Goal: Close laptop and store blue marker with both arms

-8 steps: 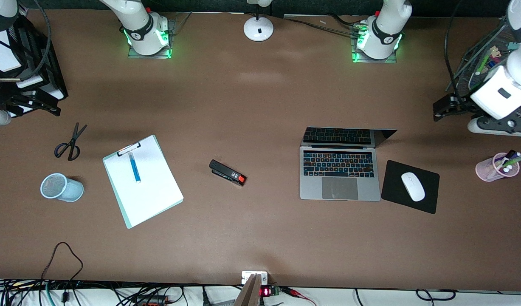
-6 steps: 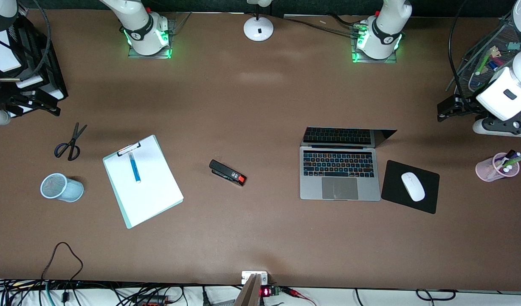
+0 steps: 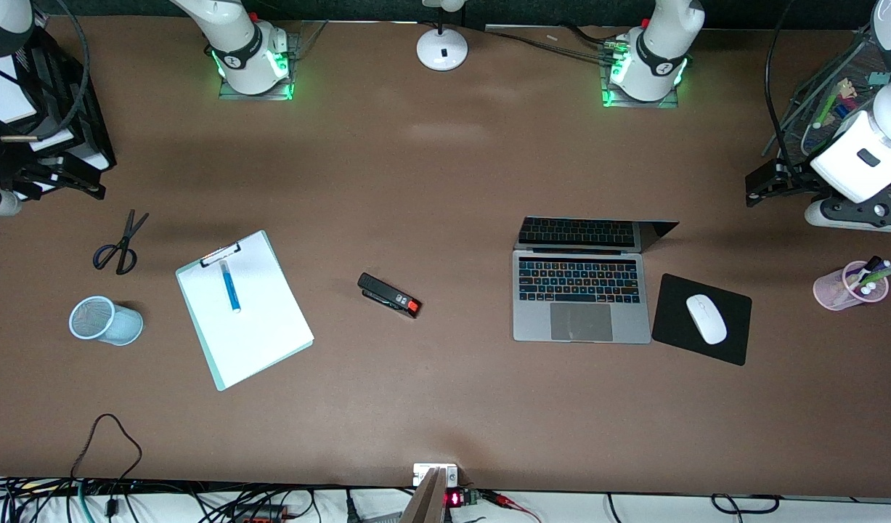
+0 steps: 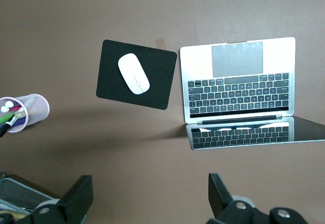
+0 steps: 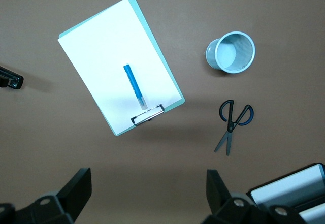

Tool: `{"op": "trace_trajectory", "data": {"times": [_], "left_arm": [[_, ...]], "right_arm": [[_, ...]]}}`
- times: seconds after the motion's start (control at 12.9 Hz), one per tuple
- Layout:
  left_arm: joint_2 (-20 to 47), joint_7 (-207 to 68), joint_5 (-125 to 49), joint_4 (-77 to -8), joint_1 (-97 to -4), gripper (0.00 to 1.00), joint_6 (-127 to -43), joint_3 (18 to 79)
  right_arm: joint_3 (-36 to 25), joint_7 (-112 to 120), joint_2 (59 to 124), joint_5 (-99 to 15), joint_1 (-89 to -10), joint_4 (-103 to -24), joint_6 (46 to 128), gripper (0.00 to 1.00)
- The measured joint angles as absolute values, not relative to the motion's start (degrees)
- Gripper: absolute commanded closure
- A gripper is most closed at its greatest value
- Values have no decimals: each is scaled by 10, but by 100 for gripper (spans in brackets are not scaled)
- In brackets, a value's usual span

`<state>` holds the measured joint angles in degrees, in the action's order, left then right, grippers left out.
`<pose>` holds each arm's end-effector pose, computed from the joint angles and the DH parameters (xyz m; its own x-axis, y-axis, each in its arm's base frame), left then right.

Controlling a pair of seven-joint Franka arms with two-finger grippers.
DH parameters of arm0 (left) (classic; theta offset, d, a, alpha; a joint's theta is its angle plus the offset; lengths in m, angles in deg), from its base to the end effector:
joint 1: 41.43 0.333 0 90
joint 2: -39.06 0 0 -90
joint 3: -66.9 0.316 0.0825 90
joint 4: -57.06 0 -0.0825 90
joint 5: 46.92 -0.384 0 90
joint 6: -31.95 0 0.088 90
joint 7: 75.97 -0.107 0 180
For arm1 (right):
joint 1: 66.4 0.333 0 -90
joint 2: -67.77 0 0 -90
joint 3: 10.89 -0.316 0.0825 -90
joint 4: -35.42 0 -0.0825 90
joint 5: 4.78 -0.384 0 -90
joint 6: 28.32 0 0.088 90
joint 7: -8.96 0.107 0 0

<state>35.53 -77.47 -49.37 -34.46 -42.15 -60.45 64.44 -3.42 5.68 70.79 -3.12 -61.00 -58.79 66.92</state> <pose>0.5739 -0.0268 0.5809 0.9954 -0.0833 -0.0472 -0.0852 -0.9956 -0.0387 0.5741 -0.0219 0.5681 0.9991 0.0237 -0.0363 0.0249 -0.9991 0.0336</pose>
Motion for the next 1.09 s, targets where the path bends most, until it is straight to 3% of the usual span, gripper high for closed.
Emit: {"op": "trace_trajectory", "data": {"times": [0.54,0.62,0.7,0.85,0.93,1.09], "left_arm": [[352,-776,-494,-346,-426,0,-599,636],[350,-780,-494,-346,-426,20,-599,636],[348,-787,-494,-346,-426,46,-597,636],[342,-788,-494,-346,-427,80,-592,636],[340,-789,-494,-346,-427,93,-578,636],[339,-790,-494,-346,-427,98,-556,636]], "right_arm": [[-40,57,824,-39,-586,-580,735,0],[-40,57,835,-39,-585,-577,743,0],[-40,55,849,-39,-585,-577,753,0],[-40,40,886,-39,-582,-576,781,0],[-40,28,903,-39,-582,-576,794,0],[-40,13,933,-39,-581,-574,815,0]]}}
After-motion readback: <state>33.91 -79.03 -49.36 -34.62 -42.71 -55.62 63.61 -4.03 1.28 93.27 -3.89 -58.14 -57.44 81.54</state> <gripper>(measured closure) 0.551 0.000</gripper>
